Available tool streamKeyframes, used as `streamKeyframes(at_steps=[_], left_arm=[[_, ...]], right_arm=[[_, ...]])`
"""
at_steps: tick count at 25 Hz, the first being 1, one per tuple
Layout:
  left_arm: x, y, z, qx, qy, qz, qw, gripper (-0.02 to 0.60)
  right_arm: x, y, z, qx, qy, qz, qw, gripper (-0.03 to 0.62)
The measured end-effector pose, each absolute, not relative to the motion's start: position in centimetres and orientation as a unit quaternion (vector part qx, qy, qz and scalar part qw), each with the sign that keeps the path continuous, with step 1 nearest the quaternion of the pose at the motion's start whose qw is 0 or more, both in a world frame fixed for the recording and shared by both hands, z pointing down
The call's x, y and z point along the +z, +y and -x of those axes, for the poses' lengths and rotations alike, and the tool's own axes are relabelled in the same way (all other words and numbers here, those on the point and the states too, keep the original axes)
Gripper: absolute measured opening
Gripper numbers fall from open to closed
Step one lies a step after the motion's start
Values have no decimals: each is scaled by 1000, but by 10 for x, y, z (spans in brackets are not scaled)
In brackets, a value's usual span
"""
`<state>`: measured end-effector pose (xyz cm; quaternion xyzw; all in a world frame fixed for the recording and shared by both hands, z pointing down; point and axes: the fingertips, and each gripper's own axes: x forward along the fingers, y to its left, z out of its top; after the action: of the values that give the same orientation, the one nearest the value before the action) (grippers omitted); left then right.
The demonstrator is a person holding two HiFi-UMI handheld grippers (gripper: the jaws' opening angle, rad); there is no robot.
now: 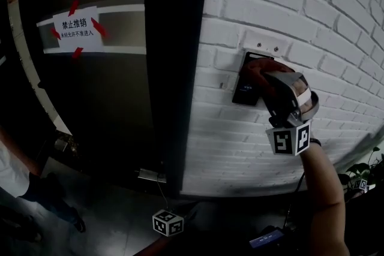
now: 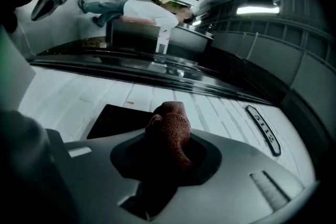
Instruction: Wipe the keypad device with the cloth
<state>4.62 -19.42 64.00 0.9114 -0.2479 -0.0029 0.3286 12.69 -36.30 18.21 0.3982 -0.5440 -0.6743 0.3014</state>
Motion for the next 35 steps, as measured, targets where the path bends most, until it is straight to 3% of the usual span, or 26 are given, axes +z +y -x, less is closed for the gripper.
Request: streamKeyframes(at_steps=[6, 13, 21, 29, 35], left_arm=[[634, -197, -53, -4, -245, -914, 324, 5], [628, -195, -50, -1, -241, -920, 309, 5], [628, -194, -52, 3, -236, -921, 311, 5], [641, -182, -55, 12, -224, -917, 330, 5], [635, -172, -72, 20, -210, -924, 320, 5]], right_arm=[[227, -376, -69, -686, -555, -329, 338, 81], [232, -363, -125, -629, -609, -382, 294, 84], [285, -381, -68, -674, -549, -315, 381, 98], [316, -372, -126, -719, -421, -267, 485, 101], [308, -364, -155, -695, -418, -314, 494, 100]])
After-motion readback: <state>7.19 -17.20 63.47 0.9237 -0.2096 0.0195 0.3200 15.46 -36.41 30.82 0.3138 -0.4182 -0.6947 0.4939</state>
